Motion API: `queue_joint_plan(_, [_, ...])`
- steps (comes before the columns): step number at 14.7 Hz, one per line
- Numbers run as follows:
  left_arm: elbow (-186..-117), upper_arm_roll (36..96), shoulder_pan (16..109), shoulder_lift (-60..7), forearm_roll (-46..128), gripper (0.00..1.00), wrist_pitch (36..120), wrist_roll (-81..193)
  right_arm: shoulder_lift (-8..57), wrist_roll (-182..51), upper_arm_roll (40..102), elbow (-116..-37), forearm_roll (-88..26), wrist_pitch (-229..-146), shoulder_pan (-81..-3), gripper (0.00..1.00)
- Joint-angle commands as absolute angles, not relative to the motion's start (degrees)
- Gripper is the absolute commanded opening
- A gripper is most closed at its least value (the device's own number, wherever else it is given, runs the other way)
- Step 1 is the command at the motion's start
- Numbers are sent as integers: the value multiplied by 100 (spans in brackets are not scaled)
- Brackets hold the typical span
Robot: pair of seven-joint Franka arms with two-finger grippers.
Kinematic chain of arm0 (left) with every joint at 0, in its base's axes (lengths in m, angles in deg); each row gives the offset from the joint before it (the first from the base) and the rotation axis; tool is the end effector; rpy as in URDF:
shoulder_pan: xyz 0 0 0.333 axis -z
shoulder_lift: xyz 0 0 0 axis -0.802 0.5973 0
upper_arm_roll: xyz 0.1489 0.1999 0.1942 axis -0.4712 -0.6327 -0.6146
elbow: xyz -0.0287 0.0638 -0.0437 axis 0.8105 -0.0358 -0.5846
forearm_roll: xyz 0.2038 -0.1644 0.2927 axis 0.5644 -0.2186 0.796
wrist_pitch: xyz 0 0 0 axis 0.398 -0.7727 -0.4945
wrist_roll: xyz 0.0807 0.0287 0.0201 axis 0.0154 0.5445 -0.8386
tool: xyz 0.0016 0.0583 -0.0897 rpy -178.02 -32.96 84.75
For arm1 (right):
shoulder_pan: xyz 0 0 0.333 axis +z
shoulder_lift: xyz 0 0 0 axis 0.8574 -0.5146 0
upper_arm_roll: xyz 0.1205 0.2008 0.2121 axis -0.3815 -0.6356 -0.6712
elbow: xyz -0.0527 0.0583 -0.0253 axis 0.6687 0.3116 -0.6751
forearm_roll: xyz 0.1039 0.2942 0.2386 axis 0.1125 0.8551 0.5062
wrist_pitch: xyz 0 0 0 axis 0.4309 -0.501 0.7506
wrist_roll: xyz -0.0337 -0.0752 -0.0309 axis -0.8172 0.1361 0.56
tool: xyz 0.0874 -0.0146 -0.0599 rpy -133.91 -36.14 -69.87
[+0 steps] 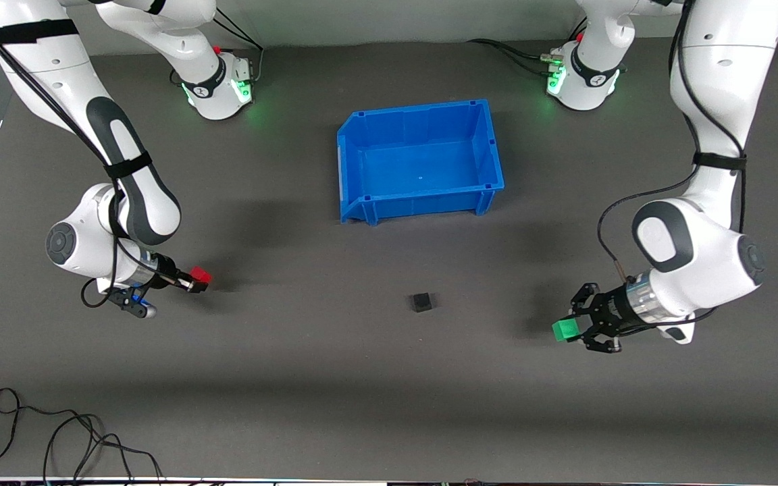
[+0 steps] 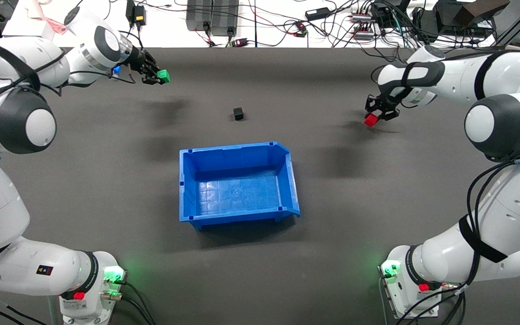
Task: Attach green and red cubes to black cube
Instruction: 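Carry the red cube with the right gripper while the left gripper carries green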
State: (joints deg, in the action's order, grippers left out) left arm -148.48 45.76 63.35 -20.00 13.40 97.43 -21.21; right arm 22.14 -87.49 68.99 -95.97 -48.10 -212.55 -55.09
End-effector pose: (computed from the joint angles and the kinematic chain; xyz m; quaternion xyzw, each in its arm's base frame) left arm 0.6839 -0.1048 0.2890 0.6226 0.7469 -0.1146 0.2035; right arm 0.5863 0.0058 0.2091 -0.9568 0.2740 0.0410 0.0881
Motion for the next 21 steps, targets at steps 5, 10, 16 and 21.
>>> queue_joint_plan(5, [-14578, 4492, 7001, -1508, 1475, 33, 10625, -2882, 1631, -12302, 6912, -8404, -4664, -21225, -4252, 0])
queue_joint_plan(10, [-14569, 4492, 7713, -1192, 1475, 33, 11381, -3138, 988, -14775, 6939, -7462, -4760, -21216, -3750, 0])
queue_joint_plan(16, [-14867, 4474, 8346, -1042, 1484, 33, 11690, -3190, 724, -16516, 6956, -7031, -4778, -21173, -3179, 0])
queue_joint_plan(21, [-15483, 4448, 8733, -1139, 1466, 33, 12270, -3375, 48, -17870, 6939, -6074, -5419, -20980, -2669, 0])
